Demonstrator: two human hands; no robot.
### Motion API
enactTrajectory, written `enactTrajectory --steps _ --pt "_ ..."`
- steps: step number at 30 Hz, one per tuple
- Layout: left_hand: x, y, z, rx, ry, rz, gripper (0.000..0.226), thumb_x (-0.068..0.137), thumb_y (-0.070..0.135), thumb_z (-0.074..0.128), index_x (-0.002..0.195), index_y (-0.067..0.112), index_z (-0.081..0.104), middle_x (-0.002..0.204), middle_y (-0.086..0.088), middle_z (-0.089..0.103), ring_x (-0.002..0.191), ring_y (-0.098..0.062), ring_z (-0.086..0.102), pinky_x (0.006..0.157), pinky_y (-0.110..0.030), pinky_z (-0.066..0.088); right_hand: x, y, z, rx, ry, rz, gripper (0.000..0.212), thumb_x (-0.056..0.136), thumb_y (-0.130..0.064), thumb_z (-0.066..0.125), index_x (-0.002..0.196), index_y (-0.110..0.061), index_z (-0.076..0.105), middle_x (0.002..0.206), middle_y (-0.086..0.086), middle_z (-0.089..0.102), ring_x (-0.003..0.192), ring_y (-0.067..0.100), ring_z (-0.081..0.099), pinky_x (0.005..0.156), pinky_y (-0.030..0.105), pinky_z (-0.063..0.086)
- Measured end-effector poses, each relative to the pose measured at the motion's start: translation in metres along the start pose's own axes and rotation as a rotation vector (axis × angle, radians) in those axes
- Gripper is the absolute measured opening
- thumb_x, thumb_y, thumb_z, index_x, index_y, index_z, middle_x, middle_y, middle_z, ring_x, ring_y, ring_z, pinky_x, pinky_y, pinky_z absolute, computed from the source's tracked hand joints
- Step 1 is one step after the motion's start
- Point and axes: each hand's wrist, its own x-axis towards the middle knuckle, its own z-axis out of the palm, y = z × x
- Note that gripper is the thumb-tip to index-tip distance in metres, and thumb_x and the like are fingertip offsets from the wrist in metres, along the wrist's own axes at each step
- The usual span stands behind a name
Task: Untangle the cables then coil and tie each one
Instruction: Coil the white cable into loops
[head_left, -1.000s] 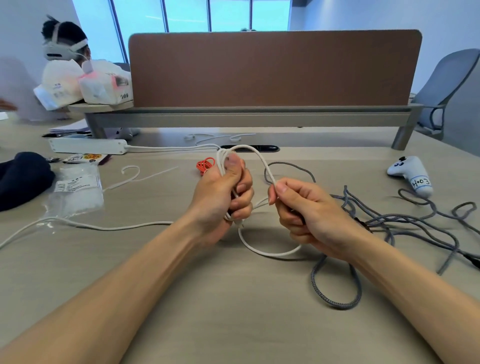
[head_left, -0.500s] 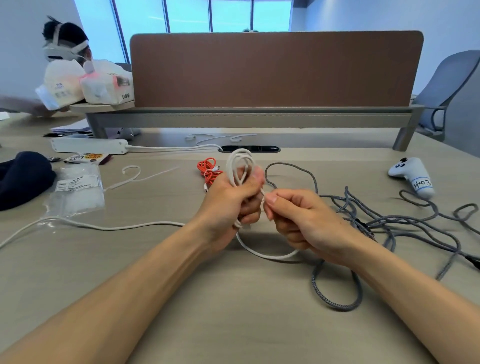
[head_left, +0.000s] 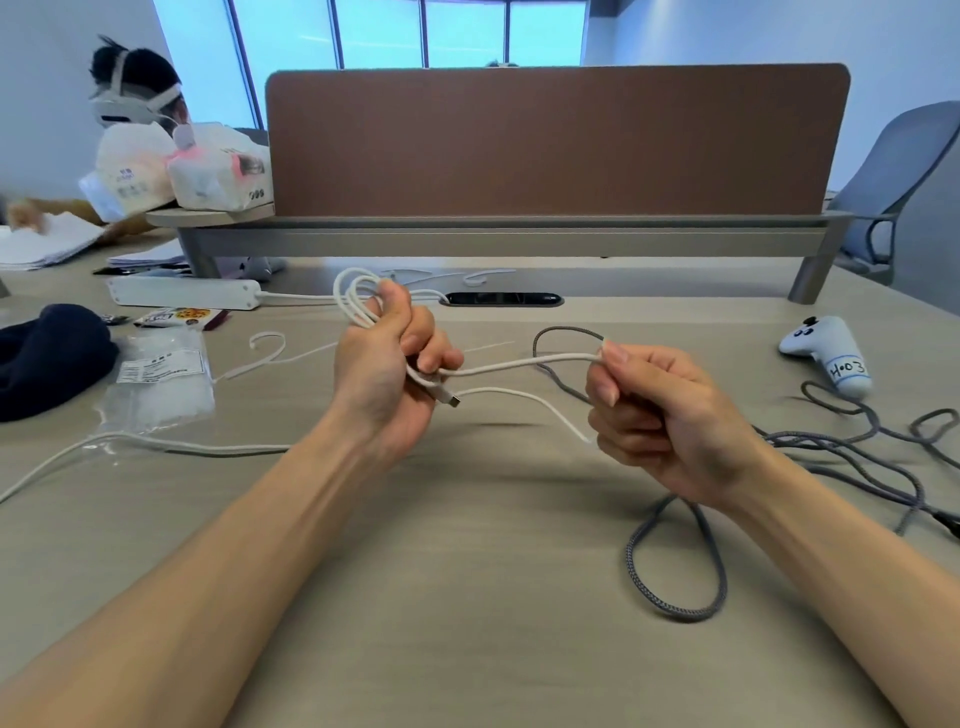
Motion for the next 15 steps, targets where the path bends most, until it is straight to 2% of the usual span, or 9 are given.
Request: enactTrajectory --steps 4,8,11,15 --pt "-0.0026 -0.0013 0.0005 0.047 -0.038 -0.061 0.041 0.102 0.036 0.036 0.064 0.021 0.032 0.047 0.006 0.023 0.033 -0.004 0.019 0.03 -0.014 0.017 0.0014 0.0002 -0.0019 0.01 0.043 -0.045 0.045 0.071 -0.052 0.073 0.054 -0.018 0.048 0.046 -0.005 0.021 0.036 0.006 0.019 0.038 0.014 0.016" --pt "-0.0049 0.0012 -0.0014 0.132 -0.077 -0.12 0.041 0.097 0.05 0.037 0.068 0.021 0.035 0.047 0.006 0.021 0.032 -0.004 0.016 0.032 -0.014 0.011 0.0008 -0.0054 -0.0051 0.055 0.117 -0.106 0.042 0.076 -0.046 0.068 0.053 -0.017 0.047 0.045 -0.005 0.022 0.034 0.007 0.021 0.036 0.016 0.02" --pt "-0.0056 0.0032 -0.0061 0.109 -0.164 -0.23 0.045 0.091 0.062 0.037 0.072 0.021 0.04 0.053 0.004 0.021 0.034 -0.006 0.015 0.036 -0.015 0.007 0.0011 -0.009 -0.0041 0.134 0.174 -0.125 0.032 0.088 -0.036 0.051 0.065 -0.014 0.055 0.047 -0.005 0.017 0.035 0.005 0.021 0.036 0.018 0.019" --pt "-0.0087 -0.0012 -0.008 0.244 -0.276 -0.266 0.04 0.086 0.06 0.049 0.074 0.022 0.042 0.061 0.002 0.033 0.036 -0.005 0.017 0.034 -0.012 0.013 0.0031 -0.0063 0.0004 0.188 0.133 -0.119 0.032 0.093 -0.026 0.039 0.091 -0.007 0.064 0.05 -0.005 0.027 0.035 0.005 0.023 0.036 0.02 0.017"
